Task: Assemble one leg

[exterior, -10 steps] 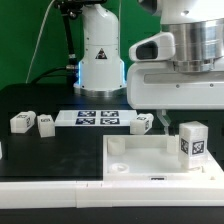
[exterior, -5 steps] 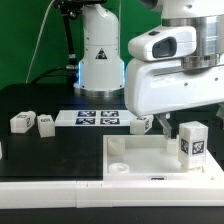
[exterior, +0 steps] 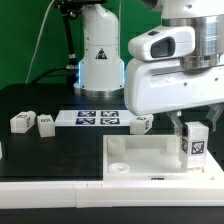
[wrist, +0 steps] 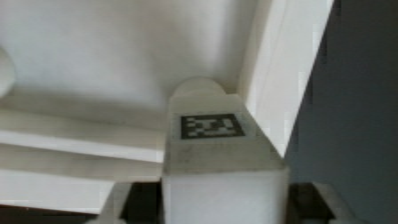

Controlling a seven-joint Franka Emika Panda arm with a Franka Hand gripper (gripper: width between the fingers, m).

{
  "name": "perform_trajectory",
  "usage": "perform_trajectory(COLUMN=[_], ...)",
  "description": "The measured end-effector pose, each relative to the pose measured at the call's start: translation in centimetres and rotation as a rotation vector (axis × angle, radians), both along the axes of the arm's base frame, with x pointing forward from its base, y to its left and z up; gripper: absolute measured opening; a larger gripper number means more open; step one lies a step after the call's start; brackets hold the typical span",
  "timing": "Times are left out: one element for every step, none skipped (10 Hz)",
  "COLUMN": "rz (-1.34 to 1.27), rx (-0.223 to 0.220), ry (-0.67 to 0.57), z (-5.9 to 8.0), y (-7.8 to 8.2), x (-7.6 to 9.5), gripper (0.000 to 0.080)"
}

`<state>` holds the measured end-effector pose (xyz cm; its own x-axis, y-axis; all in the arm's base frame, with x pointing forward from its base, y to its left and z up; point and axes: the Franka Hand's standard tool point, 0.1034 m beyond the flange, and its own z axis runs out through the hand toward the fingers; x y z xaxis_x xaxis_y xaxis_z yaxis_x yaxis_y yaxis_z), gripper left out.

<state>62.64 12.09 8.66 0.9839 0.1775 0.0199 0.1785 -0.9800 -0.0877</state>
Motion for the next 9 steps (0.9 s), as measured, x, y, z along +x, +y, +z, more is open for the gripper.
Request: perform_trajectory(rz=[-0.015, -0.224, -0.319, -0.484, -0.604, -0.7, -0.85, -0.963, -1.063], rx=[0.001, 0.007, 0.007, 0.005, 0.011, 0.03, 0.039, 0.047, 0.05], ry=[0.001, 0.02, 0.029, 0.042, 0.047, 0.05, 0.058, 0.064, 0.074], z=[0.0, 0.0, -0.01, -0.06, -0.09, -0.12, -0.13, -0.13, -0.13], y=[0.03, -0.05, -0.04, -0.09, -0.19, -0.35, -0.47, -0.53, -0.51], x=[0.0, 0.03, 0.03, 0.07, 0.15, 0.26, 0.36, 0.45, 0.45], gripper=[0.029, 0.029, 0.029, 0.029, 0.029, 0.029, 0.0291, 0.0291, 0.0291])
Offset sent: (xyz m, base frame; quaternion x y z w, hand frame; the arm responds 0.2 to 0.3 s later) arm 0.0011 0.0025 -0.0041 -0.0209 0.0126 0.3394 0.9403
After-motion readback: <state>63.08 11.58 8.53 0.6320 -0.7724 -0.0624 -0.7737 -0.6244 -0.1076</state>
